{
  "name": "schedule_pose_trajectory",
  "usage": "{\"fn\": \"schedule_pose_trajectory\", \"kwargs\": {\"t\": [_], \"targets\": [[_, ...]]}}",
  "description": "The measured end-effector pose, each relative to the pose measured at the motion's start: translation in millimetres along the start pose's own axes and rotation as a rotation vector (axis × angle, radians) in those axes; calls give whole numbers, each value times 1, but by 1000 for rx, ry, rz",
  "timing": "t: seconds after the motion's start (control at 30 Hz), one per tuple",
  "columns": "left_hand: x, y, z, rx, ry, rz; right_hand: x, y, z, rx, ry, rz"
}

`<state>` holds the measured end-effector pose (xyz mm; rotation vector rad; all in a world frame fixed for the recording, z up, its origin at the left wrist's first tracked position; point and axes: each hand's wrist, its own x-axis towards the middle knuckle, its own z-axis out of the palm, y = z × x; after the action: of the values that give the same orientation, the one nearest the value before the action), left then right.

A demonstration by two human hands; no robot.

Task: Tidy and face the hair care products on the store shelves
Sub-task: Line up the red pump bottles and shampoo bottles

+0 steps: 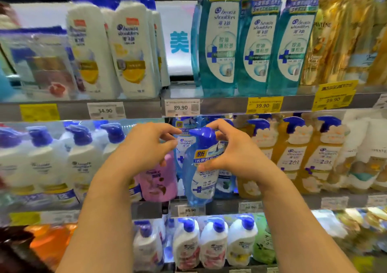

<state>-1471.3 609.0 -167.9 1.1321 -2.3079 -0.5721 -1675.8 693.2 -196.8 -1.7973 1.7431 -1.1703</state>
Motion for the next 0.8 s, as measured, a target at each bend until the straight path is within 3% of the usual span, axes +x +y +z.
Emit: {"fn": "schedule_pose_trajectory", "kwargs": {"t": [0.27, 0.57, 0.8], "targets": [[2, -20, 5, 13, -132, 71, 11, -14, 34, -115, 60, 25], [10, -24, 7, 243, -237, 236, 11, -12, 53, -184, 153, 137], [21, -20, 21, 323, -183, 307, 21, -14, 57, -224, 210, 220]]}}
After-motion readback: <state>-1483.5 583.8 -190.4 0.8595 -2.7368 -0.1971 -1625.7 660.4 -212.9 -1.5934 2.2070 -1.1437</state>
